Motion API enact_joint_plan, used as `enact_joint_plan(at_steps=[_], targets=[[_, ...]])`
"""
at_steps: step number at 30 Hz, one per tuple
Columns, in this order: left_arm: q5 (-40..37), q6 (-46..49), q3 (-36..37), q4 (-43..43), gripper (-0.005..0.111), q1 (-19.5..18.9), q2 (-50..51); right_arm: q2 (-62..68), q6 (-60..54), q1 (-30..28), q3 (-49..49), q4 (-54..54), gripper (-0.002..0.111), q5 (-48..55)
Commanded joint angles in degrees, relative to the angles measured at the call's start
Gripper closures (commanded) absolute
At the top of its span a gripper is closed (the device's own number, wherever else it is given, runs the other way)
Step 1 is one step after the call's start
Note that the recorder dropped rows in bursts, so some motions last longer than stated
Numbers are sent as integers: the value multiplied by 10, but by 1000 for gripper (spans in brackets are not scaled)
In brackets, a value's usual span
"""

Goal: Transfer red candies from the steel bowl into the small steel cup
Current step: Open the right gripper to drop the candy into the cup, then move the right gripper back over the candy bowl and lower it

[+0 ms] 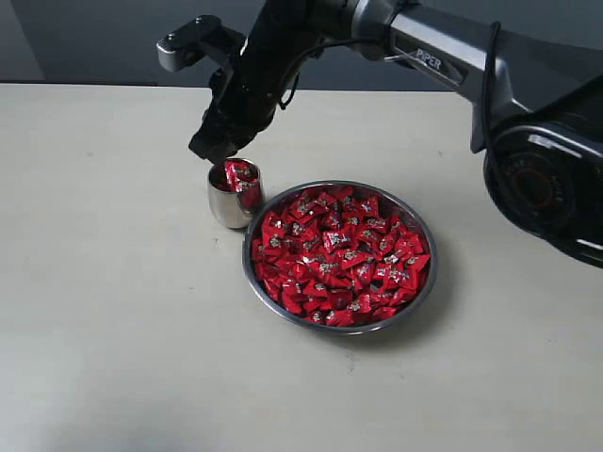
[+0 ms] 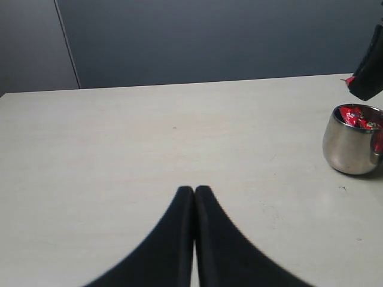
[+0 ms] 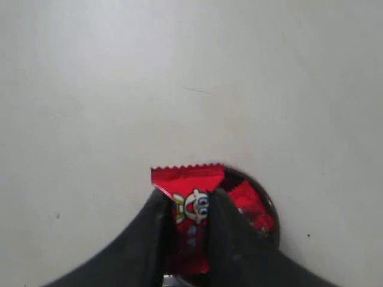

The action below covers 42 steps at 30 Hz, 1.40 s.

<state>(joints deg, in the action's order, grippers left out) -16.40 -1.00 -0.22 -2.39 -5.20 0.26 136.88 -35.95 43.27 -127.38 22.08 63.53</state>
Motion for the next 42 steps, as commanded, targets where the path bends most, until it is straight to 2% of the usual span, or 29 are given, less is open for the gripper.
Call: enact_joint_plan(at_steps=[1,11,16,19,28,34,37,42], targets=[[1,-1,2,0,106,4,-3,14,-3,2,-3,-17,109,6],[1,-1,2,0,106,4,-3,16,6,2,-3,-52,108,4],[1,-1,2,0,106,4,-3,16,6,2,-3,-52,68,-5],[1,-1,2,0,106,4,-3,16,6,2,-3,-52,62,-11],[1,-1,2,0,106,4,-3,16,14,2,-3,-53,62,-11],[1,-1,2,0,106,4,-3,-4,45,2,-3,-112,63,-3],[1,-1,2,0,106,4,-3,-25,56,2,-3,-126,73,6],[1,-1,2,0,106,4,-3,-67,56,1,-3,-127,106,5]])
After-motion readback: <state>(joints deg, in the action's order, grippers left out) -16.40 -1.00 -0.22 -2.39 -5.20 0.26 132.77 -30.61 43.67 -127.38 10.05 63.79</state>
